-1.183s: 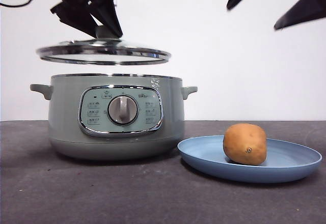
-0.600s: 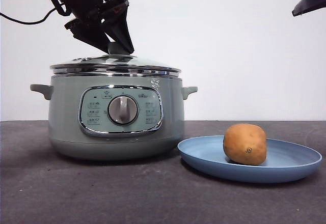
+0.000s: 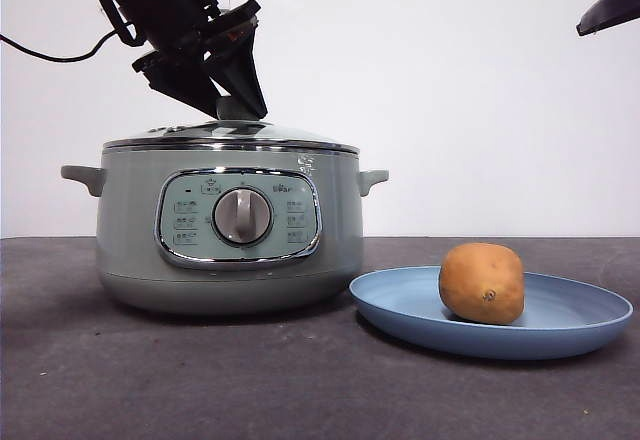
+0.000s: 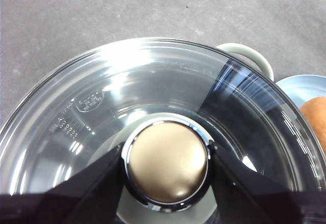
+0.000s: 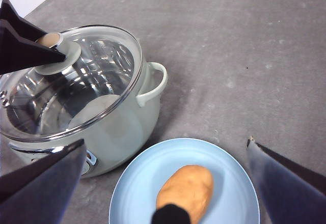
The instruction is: Take the potato out from the steamer,put the potato on the plate,close the lid
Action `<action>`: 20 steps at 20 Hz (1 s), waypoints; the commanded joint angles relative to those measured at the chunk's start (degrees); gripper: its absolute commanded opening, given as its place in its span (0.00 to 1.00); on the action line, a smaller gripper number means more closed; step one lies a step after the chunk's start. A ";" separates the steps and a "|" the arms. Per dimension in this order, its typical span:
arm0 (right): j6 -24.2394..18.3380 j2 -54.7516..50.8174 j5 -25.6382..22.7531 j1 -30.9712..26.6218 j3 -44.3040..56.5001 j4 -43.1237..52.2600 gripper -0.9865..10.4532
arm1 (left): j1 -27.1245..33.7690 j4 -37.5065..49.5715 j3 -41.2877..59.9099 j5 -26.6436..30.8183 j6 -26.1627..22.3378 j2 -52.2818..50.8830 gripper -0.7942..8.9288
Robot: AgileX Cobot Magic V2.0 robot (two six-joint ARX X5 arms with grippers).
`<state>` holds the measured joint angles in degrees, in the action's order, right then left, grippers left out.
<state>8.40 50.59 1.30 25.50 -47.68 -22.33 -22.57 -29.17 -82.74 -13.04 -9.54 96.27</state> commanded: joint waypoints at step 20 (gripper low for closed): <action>2.71 -0.13 17.92 0.07 0.57 -9.09 0.66 | -0.37 -20.00 -0.24 0.46 2.54 -22.27 0.59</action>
<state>10.15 50.59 18.85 25.50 -47.68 -31.73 -22.70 -48.75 -82.83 -12.40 -7.81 73.87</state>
